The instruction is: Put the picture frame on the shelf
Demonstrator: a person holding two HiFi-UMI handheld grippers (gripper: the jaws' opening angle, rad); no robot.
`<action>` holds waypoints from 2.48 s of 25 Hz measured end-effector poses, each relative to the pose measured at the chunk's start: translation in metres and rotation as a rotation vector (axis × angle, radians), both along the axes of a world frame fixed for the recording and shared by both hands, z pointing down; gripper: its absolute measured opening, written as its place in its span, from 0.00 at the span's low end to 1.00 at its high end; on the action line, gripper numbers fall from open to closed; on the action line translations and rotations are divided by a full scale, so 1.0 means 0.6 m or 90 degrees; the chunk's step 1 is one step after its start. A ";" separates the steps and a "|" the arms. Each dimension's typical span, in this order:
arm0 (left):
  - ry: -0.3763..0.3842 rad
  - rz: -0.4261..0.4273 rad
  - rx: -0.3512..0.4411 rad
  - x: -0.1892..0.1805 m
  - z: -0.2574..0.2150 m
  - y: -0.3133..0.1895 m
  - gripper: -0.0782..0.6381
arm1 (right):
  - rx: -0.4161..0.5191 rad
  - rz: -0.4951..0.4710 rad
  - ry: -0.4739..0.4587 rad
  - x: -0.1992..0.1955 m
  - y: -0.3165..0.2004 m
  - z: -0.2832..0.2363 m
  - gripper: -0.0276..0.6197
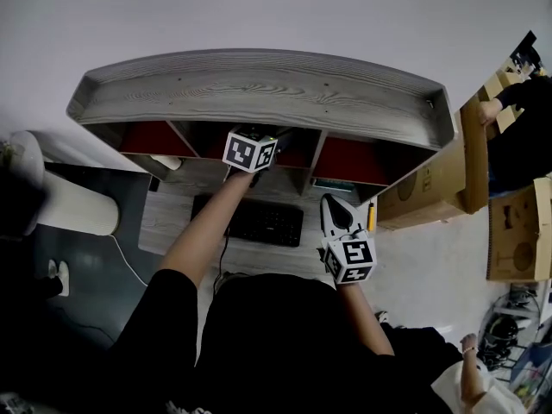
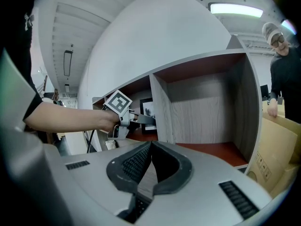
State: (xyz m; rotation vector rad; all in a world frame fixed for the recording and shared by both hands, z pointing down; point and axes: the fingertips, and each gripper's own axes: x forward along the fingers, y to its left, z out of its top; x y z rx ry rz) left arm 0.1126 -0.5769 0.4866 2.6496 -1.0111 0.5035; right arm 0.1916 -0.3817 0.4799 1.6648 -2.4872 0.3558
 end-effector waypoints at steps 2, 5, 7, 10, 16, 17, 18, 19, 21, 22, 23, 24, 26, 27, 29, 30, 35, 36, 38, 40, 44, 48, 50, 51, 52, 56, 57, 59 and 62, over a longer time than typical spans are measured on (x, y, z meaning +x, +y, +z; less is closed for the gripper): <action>0.025 -0.017 0.019 -0.014 -0.018 0.009 0.55 | -0.001 -0.004 -0.001 -0.006 0.005 0.002 0.06; 0.053 -0.042 0.057 -0.034 -0.048 0.022 0.55 | 0.002 -0.010 0.001 -0.013 0.013 0.003 0.06; 0.052 -0.074 0.082 -0.052 -0.059 0.024 0.52 | 0.001 -0.011 0.002 -0.014 0.019 0.004 0.06; 0.051 -0.121 0.118 -0.074 -0.074 0.024 0.41 | -0.002 -0.006 0.003 -0.008 0.029 0.008 0.06; 0.036 -0.137 0.144 -0.065 -0.082 0.019 0.23 | -0.004 0.013 0.001 0.005 0.046 0.012 0.06; 0.032 -0.139 0.145 -0.063 -0.082 0.015 0.23 | -0.003 0.015 0.000 0.004 0.048 0.009 0.06; 0.031 -0.141 0.145 -0.062 -0.082 0.012 0.22 | -0.001 0.016 0.000 0.004 0.051 0.007 0.06; 0.030 -0.141 0.146 -0.061 -0.084 0.009 0.22 | 0.000 0.019 0.001 0.005 0.055 0.006 0.06; 0.030 -0.138 0.150 -0.058 -0.086 0.004 0.22 | 0.000 0.024 0.002 0.008 0.063 0.006 0.06; 0.029 -0.135 0.151 -0.057 -0.086 0.001 0.22 | -0.001 0.027 0.002 0.011 0.066 0.007 0.06; 0.028 -0.133 0.150 -0.055 -0.085 -0.002 0.22 | -0.003 0.031 0.003 0.014 0.070 0.009 0.06; 0.028 -0.131 0.148 -0.054 -0.084 -0.005 0.22 | -0.004 0.034 0.003 0.016 0.073 0.010 0.06; 0.028 -0.128 0.142 -0.052 -0.081 -0.010 0.22 | -0.006 0.039 0.003 0.019 0.080 0.012 0.06; 0.029 -0.126 0.141 -0.050 -0.080 -0.011 0.23 | -0.006 0.041 0.003 0.020 0.083 0.012 0.06; 0.038 -0.124 0.138 -0.047 -0.078 -0.011 0.23 | -0.006 0.045 0.004 0.021 0.090 0.013 0.06; 0.044 -0.122 0.134 -0.045 -0.076 -0.011 0.24 | -0.007 0.047 0.004 0.022 0.094 0.013 0.06; 0.053 -0.110 0.114 -0.035 -0.069 -0.015 0.34 | -0.018 0.053 0.001 0.019 0.108 0.022 0.06; 0.054 -0.110 0.110 -0.038 -0.066 -0.015 0.40 | -0.018 0.050 0.001 0.013 0.109 0.021 0.06; 0.058 -0.113 0.107 -0.047 -0.064 -0.014 0.46 | -0.015 0.042 0.001 0.002 0.113 0.020 0.06; 0.064 -0.118 0.112 -0.058 -0.067 -0.004 0.48 | -0.015 0.035 -0.001 -0.004 0.119 0.022 0.06; 0.079 -0.133 0.112 -0.092 -0.063 0.027 0.49 | -0.022 0.029 -0.003 -0.014 0.134 0.032 0.06; 0.107 -0.155 0.097 -0.136 -0.052 0.074 0.49 | -0.017 0.025 -0.001 -0.027 0.143 0.025 0.06; 0.126 -0.164 0.092 -0.154 -0.048 0.107 0.49 | -0.013 0.024 0.001 -0.035 0.150 0.019 0.06; 0.137 -0.167 0.091 -0.162 -0.049 0.125 0.49 | -0.011 0.024 0.002 -0.039 0.154 0.016 0.06; 0.149 -0.168 0.091 -0.169 -0.051 0.144 0.49 | -0.008 0.026 0.003 -0.043 0.157 0.013 0.06; 0.186 -0.167 0.095 -0.199 -0.065 0.230 0.49 | -0.001 0.047 0.008 -0.056 0.175 0.000 0.06; 0.190 -0.167 0.097 -0.209 -0.065 0.257 0.49 | -0.001 0.052 0.007 -0.059 0.184 -0.003 0.06; 0.191 -0.168 0.101 -0.228 -0.066 0.314 0.49 | 0.002 0.059 0.006 -0.071 0.204 -0.011 0.06; 0.193 -0.174 0.110 -0.259 -0.071 0.401 0.49 | 0.009 0.059 0.009 -0.100 0.239 -0.022 0.06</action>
